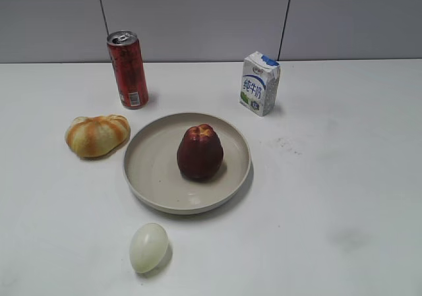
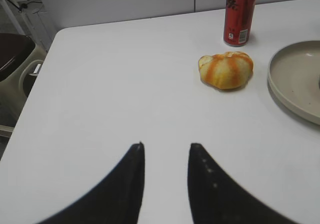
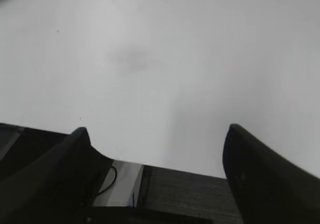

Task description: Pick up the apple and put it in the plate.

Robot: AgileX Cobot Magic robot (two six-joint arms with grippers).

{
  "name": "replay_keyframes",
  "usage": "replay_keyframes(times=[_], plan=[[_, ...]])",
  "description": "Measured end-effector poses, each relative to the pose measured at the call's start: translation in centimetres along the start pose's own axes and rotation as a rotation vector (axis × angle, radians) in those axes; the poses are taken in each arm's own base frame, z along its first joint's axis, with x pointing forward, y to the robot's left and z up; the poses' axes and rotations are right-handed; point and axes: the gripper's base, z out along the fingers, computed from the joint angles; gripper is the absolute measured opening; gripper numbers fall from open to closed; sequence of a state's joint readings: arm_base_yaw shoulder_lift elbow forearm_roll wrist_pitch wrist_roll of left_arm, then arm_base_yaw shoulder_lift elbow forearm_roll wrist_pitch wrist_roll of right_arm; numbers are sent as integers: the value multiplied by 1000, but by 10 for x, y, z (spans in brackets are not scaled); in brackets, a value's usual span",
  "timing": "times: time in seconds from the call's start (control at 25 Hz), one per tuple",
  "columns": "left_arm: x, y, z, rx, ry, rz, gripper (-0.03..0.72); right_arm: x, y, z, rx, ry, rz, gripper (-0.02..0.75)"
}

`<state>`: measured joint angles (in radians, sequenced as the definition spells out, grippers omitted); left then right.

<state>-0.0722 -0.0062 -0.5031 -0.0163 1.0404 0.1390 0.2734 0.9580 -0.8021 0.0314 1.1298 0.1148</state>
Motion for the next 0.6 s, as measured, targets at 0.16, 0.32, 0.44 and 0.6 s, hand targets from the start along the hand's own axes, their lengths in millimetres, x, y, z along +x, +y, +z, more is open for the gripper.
replay_keyframes(times=[0.16, 0.32, 0.44, 0.6], plan=[[0, 0, 0, 0, 0, 0, 236, 49, -7, -14, -10, -141, 1, 631], [0, 0, 0, 0, 0, 0, 236, 91, -17, -28, 26, -327, -20, 617], [0, 0, 0, 0, 0, 0, 236, 113, -21, -27, 30, -424, -24, 610], [0, 0, 0, 0, 0, 0, 236, 126, -20, -25, -13, -518, -48, 592]])
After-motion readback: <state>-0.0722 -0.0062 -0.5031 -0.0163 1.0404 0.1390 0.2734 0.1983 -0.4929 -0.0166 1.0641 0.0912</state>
